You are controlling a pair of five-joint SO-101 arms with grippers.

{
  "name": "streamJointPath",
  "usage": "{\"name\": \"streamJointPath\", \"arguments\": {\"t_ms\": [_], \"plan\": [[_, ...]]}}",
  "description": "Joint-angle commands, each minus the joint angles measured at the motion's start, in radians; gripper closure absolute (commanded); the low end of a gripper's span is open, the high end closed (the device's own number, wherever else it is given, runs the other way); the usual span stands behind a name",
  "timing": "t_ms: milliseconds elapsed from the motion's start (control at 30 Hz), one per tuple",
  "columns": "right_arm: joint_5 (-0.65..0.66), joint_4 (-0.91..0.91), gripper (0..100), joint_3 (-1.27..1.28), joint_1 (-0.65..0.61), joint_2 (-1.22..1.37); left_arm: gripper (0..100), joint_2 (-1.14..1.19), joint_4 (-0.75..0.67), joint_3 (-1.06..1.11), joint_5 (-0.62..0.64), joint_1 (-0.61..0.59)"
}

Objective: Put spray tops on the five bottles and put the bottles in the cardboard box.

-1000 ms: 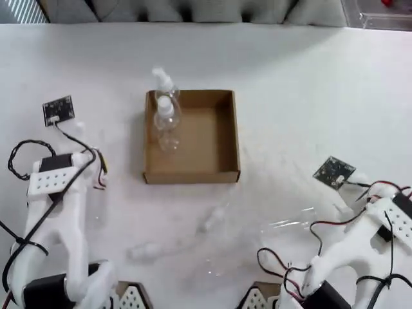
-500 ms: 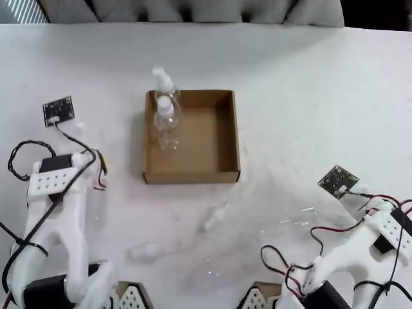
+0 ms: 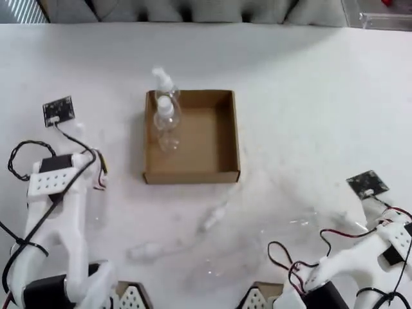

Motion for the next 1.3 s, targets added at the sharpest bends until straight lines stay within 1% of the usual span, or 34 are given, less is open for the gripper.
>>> {"name": "streamJointPath", "arguments": {"t_ms": [0, 133, 233, 433, 533, 700, 867, 1067, 1267], "plan": [[-0.163, -0.004, 98.1, -0.035, -0.019, -0.019, 95, 0.018, -0.008, 0.052, -0.008, -0.012], [-0.318, -0.119, 98.1, -0.017, -0.093, 0.044, 95, 0.019, -0.008, 0.052, -0.008, -0.012], [-0.373, -0.193, 98.1, -0.021, -0.116, 0.131, 95, 0.021, -0.008, 0.052, -0.008, -0.012], [-0.384, -0.193, 98.1, -0.121, -0.119, 0.266, 95, 0.021, -0.008, 0.052, -0.008, -0.012], [-0.454, -0.196, 98.1, -0.206, -0.124, 0.335, 95, 0.021, -0.008, 0.052, -0.008, -0.012], [-0.565, -0.193, 98.1, -0.368, -0.176, 0.461, 95, 0.021, -0.008, 0.052, -0.008, -0.012], [-0.660, -0.108, 98.1, -0.512, -0.262, 0.573, 95, 0.021, -0.008, 0.052, -0.008, -0.012], [-0.818, -0.007, 97.9, -0.730, -0.364, 0.677, 95, 0.021, -0.008, 0.052, -0.008, -0.012], [-0.979, 0.206, 97.8, -0.921, -0.403, 0.713, 95, 0.021, -0.008, 0.052, -0.008, -0.012]]}}
